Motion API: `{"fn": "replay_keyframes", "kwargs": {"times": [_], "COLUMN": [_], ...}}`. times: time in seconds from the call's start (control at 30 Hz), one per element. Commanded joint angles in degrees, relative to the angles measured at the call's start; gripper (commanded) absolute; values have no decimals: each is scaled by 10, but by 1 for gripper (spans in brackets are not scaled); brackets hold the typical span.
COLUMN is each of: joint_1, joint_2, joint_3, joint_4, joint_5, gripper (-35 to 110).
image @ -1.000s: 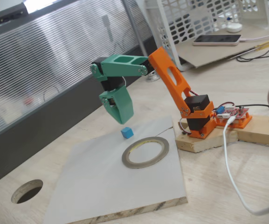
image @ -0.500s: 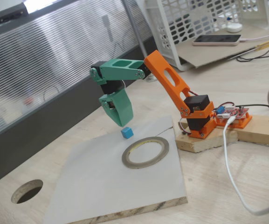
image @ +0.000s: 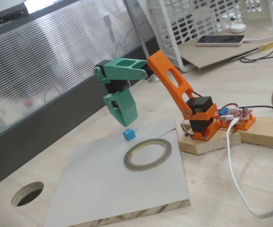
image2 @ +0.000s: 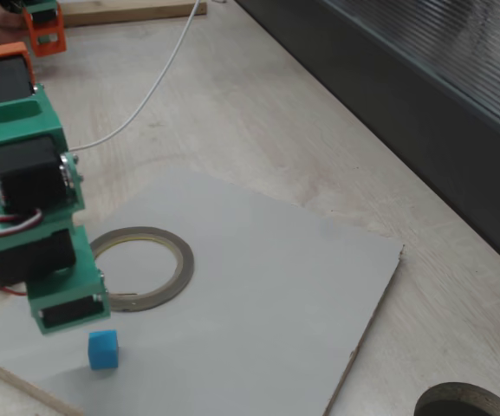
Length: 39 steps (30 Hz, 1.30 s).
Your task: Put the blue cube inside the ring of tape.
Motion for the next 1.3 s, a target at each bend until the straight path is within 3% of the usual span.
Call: {"fn": "replay_keyframes", "kwargs": {"times": [0.0,1.27], "joint_1": [13,5], "joint_2": [16,16], "joint_3": [-2,-1], "joint_4": [2,1], "joint_5": [0,-1], "gripper": [2,2]}}
